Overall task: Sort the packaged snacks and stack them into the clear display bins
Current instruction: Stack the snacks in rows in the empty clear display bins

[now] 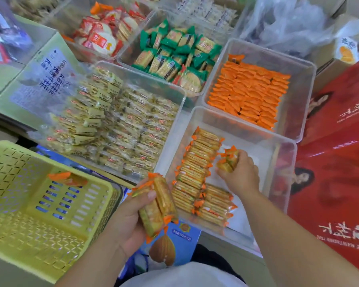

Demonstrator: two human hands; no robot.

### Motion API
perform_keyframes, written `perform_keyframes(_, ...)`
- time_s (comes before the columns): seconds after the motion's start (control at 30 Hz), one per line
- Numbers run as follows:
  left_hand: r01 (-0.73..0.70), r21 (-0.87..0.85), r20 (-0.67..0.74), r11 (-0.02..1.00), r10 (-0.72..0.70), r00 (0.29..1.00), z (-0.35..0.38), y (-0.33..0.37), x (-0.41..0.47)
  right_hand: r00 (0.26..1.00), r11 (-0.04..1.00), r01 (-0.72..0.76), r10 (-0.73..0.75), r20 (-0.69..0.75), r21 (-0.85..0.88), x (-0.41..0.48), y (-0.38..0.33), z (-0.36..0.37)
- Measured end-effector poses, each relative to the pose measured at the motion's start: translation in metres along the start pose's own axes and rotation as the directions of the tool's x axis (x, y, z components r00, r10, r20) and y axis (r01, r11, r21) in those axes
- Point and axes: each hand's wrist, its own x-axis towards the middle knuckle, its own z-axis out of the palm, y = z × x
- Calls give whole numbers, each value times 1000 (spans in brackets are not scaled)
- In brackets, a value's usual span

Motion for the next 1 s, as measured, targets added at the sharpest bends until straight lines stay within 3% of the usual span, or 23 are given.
perform_keyframes(0.1, 15, 9, -18, 1000, -15, 1000, 2, 1, -1, 985, 966, 112, -77, 154, -231, 1, -2, 14)
perform_keyframes(0.3, 17, 30, -34, 999, -16, 999, 1, 6, 4, 945, 925, 209, -107, 309, -319, -5, 9, 9)
perform_keyframes(0.57, 17, 45, -42, 999, -15, 999, 3, 6, 5, 906, 943, 135, 6, 423, -303, -2, 14, 8)
perform_keyframes(0.73, 11, 48, -42, 999, -9, 999, 5, 5, 5, 900, 984, 101, -27, 435, -147, 3, 7, 6)
perform_keyframes(1.0, 10, 25, -28, 1000, -9, 1000, 7, 5, 4, 901, 976, 59, 39, 432, -211, 8, -9, 9)
